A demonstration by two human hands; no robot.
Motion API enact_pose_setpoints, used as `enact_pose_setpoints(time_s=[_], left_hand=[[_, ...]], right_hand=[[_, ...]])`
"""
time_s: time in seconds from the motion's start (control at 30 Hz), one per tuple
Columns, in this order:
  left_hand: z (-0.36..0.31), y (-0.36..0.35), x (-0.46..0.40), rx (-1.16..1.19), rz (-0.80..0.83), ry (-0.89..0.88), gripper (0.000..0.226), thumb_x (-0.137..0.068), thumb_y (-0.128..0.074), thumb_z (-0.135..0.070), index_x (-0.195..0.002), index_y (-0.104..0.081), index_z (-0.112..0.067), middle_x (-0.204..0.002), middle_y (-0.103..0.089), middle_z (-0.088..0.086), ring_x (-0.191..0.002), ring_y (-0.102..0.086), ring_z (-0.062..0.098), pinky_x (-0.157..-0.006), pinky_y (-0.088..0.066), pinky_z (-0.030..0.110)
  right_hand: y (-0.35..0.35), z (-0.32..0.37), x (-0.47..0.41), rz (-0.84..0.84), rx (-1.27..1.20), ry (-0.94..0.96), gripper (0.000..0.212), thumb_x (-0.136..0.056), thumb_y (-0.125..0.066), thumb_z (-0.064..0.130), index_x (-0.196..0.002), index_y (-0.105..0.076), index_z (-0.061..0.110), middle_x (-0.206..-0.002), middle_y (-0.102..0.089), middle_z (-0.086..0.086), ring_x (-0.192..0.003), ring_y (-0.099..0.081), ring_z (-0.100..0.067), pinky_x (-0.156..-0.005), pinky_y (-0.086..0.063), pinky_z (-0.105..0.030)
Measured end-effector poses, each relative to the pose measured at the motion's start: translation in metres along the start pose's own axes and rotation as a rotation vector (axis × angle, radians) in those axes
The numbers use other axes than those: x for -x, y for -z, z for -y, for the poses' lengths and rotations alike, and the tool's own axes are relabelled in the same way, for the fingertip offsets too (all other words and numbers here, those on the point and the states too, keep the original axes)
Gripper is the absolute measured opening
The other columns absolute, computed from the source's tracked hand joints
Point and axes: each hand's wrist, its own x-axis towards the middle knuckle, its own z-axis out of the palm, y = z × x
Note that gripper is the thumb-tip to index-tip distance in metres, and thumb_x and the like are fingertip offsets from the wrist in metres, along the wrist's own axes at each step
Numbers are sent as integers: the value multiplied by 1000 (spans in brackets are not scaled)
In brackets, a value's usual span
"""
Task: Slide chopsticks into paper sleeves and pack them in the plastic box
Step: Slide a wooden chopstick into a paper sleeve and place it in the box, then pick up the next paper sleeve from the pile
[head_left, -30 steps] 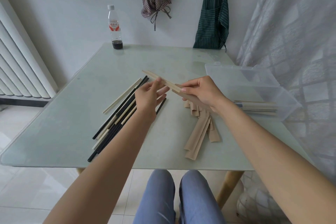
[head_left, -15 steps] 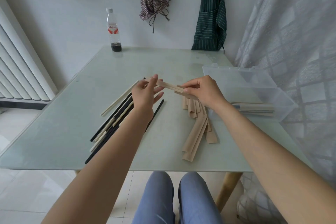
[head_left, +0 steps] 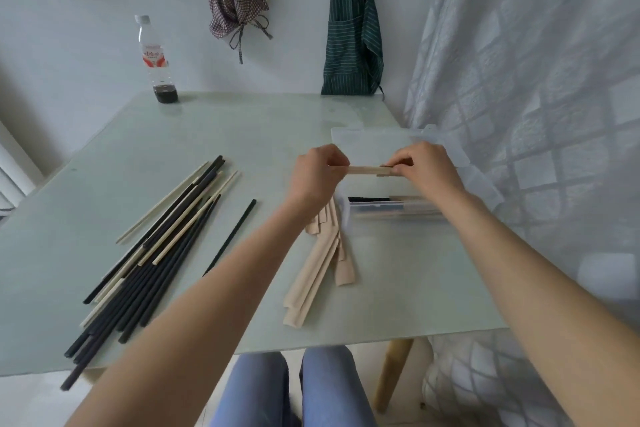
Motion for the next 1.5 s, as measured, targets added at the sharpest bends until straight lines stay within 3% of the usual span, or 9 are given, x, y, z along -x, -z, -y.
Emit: enact_pose_setpoints(time_s=[0.1, 0.27, 0.47, 0.63, 0.8, 0.9, 1.03, 1.17, 1.5], left_hand=[[-3, -24, -13, -260, 73, -80, 21, -87, -52, -6, -92, -67, -20, -90, -70, -2, -89, -60, 18, -84, -45, 31], [-1, -47, -24, -601, 136, -140, 30, -89, -49, -6, -106, -63, -26, -108, -66, -3, -111, -47, 21, -92, -29, 38], [2, -40, -18, -485, 136, -81, 29, -92, -49, -13, -116, -60, -22, -127, -51, 4, -122, -41, 23, -103, -31, 39], [17, -6, -1, -294, 25, -3, 28, -88, -48, -4, -110, -63, -14, -117, -56, 8, -106, -56, 26, -90, -47, 38], [41, 19, 28, -411, 158, 135, 25, -88, -48, -2, -104, -67, -9, -110, -66, 8, -105, -59, 24, -87, -46, 30], [55, 19, 47, -460, 307, 167, 20, -87, -64, -22, -101, -67, -8, -104, -67, 9, -102, -59, 25, -85, -47, 33], [63, 11, 67, -494, 452, 255, 46, -79, -69, -42, -104, -58, -6, -97, -50, 7, -111, -42, 23, -77, -36, 29], [64, 13, 70, -488, 472, 296, 29, -80, -68, -34, -85, -59, -7, -94, -61, 12, -101, -50, 27, -68, -40, 29], [74, 53, 76, -354, 320, 326, 19, -84, -65, -18, -95, -71, -4, -80, -63, 8, -75, -55, 22, -53, -39, 25]], right_hand=[[1, -22, -8, 40, 48, -59, 19, -88, -61, 9, -98, -74, 16, -101, -71, -3, -99, -61, -21, -81, -49, -31], [-11, -41, -16, 59, 96, -113, 18, -87, -58, 7, -92, -74, 14, -100, -70, -8, -98, -62, -27, -83, -52, -38], [-26, -25, -10, 70, 49, -11, 18, -87, -54, 7, -84, -71, 5, -88, -70, -9, -89, -62, -29, -80, -53, -41], [-35, 20, 7, -23, -73, 138, 20, -91, -52, 9, -93, -72, 8, -95, -68, -8, -90, -62, -24, -82, -49, -33], [-57, 65, 36, 101, -71, 325, 26, -94, -48, 9, -109, -69, 11, -109, -66, -7, -100, -60, -22, -87, -44, -27], [-75, 70, 47, 248, 14, 282, 30, -93, -46, 7, -115, -66, 14, -118, -65, -8, -109, -59, -25, -93, -47, -33], [-91, 67, 59, 373, 159, 245, 42, -89, -40, -3, -119, -62, 17, -121, -60, -12, -107, -58, -29, -88, -49, -38], [-100, 63, 68, 439, 185, 247, 30, -86, -41, 0, -95, -64, 18, -114, -63, -12, -105, -58, -30, -86, -49, -40], [-98, 69, 73, 396, 85, 197, 42, -92, -45, 7, -133, -51, 16, -134, -51, -6, -123, -47, -24, -100, -37, -31]])
